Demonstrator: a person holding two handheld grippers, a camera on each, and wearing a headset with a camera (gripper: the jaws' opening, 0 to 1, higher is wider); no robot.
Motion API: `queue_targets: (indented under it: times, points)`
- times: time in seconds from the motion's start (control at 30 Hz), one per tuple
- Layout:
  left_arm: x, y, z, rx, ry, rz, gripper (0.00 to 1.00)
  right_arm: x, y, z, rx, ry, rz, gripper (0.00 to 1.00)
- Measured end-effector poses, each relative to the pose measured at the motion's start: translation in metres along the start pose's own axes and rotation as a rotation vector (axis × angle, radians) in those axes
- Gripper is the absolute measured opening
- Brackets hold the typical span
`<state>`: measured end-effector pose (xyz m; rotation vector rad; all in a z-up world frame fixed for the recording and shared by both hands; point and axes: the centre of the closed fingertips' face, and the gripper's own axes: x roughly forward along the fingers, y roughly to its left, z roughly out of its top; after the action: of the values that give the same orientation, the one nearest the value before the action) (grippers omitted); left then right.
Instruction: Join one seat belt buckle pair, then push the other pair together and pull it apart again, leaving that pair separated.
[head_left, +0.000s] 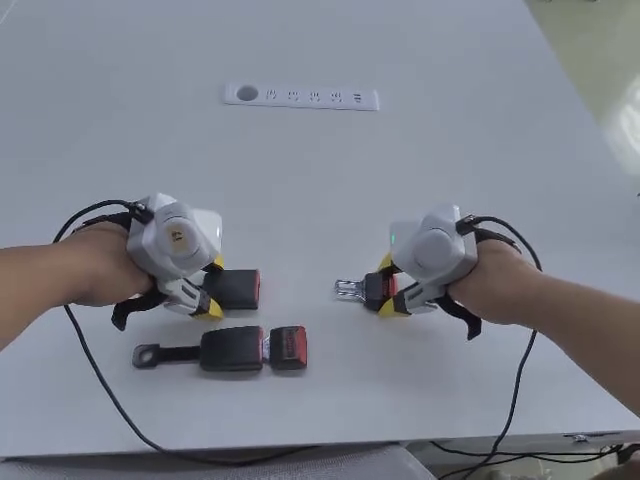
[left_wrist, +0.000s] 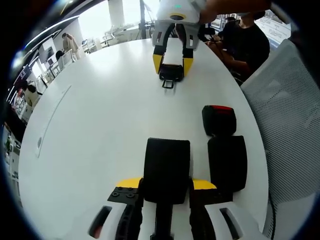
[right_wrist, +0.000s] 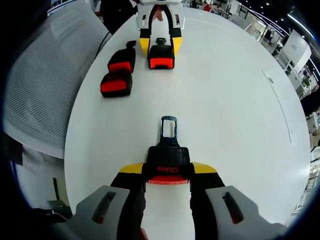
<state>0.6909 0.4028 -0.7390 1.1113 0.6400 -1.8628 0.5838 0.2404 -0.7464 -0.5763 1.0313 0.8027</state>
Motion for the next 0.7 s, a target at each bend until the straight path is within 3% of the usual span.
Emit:
queue_targets:
  times: [0.4,0.7]
  points:
    - [0.000,0.002,-0.002,-0.025,0.000,0.002,0.33,0.002,-0.003,0.005,-0.011,0.002,0.012,0.32]
    - [0.000,0.002,-0.002,-0.027,0.005,0.005,0.33,0.016,0.003,0.040,-0.013,-0.053,0.012,0.32]
